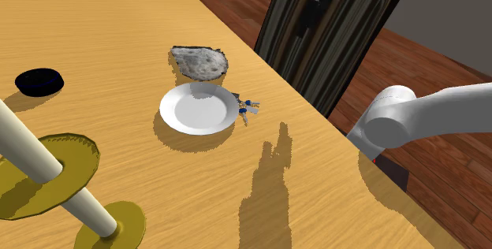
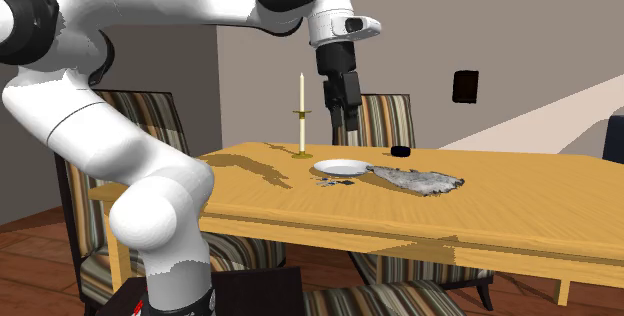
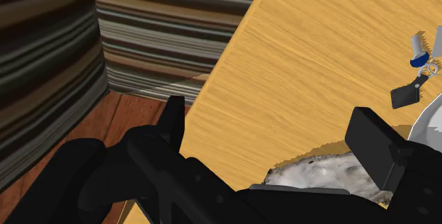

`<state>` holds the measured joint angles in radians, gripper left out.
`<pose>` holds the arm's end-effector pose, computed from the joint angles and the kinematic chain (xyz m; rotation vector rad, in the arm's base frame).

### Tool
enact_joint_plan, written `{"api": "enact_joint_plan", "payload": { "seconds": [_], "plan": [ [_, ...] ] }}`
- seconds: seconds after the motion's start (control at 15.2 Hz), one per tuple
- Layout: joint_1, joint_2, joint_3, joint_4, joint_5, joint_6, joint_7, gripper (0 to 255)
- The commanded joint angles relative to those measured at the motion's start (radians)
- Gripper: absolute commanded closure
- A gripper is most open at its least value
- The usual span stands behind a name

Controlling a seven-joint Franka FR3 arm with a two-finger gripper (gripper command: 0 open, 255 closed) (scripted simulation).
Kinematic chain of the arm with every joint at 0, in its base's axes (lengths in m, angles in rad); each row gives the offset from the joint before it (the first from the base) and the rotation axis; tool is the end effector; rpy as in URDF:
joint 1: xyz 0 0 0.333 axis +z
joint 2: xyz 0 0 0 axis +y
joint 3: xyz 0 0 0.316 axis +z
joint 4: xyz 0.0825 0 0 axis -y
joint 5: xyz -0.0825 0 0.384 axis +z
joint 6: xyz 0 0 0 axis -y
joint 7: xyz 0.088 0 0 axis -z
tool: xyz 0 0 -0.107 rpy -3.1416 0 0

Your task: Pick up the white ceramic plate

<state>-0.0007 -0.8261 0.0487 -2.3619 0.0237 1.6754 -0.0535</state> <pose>0.3061 0.0221 0.6096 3.1176 0.1364 0.2170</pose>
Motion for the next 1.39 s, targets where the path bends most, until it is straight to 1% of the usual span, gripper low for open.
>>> {"api": "enact_joint_plan", "payload": {
  "seconds": [0.0,0.4,0.73,1.06,1.32],
  "plan": [
    [0.000,0.000,0.000,0.000,0.000,0.000,0.000,0],
    [0.058,0.092,0.173,0.064,-0.026,0.039,0.052,0],
    [0.090,0.185,0.321,0.127,-0.070,0.063,0.103,0],
    [0.106,0.292,0.476,0.196,-0.139,0.077,0.163,0],
    [0.107,0.393,0.609,0.255,-0.216,0.076,0.221,0]
  ]
}}
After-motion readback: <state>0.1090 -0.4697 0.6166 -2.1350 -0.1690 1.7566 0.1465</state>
